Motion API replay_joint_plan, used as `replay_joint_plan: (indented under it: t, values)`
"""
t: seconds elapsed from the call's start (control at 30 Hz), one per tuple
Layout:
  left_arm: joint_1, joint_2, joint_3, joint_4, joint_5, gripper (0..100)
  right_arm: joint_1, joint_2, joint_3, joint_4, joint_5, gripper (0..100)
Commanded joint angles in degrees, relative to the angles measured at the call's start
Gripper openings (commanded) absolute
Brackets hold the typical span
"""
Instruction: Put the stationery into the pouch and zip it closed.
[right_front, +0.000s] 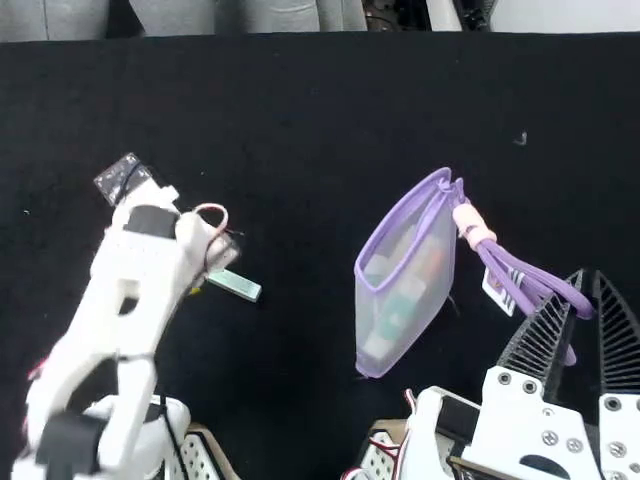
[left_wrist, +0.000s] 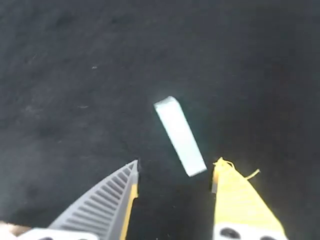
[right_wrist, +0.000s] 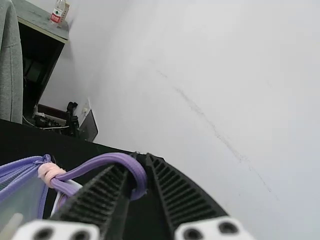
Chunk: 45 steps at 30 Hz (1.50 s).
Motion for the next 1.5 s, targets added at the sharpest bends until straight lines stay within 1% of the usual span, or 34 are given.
replay_joint_plan:
  t: [0.0,0.1,0.23,0.27,0.33,0.43,0.77,0.87,0.93,1.07,1.27,1.47]
  values:
    - [-2.77,12.75,-7.96,2.46,1.23,21,0.35,0.22,-0.92,0.35,0.44,1.1]
    - [-1.8,21.19,-10.15,4.92,1.23,21,0.35,0.22,-0.92,0.35,0.35,1.1]
    - [-0.04,28.66,-14.29,4.92,1.32,20,0.35,0.22,-0.92,0.35,0.26,1.1]
    - [0.22,30.15,-15.87,5.01,1.67,20,0.35,0.22,-0.92,0.35,0.26,1.1]
    - [0.75,32.18,-18.07,5.27,4.66,21,0.35,0.13,-0.92,0.35,0.44,1.1]
    - [0.75,32.44,-19.47,5.27,8.88,21,0.35,0.13,-0.92,0.35,0.53,1.1]
    - [1.71,24.53,-18.33,4.75,9.41,21,0.35,0.13,-0.92,0.35,0.53,1.1]
    - [2.42,25.23,-17.63,1.32,12.75,21,0.35,0.13,-1.01,0.35,0.53,1.1]
    - [2.42,26.37,-15.87,-2.64,15.38,21,0.35,0.13,-1.01,0.35,0.53,1.1]
    - [2.68,29.54,-12.18,-10.02,16.26,21,0.35,0.13,-1.01,0.35,0.53,1.1]
    - [2.07,30.77,-12.09,-11.69,16.26,21,0.35,0.04,-1.01,0.35,0.62,1.1]
    - [0.75,31.74,-10.42,-17.41,16.26,20,0.35,0.04,-1.27,0.44,0.62,1.1]
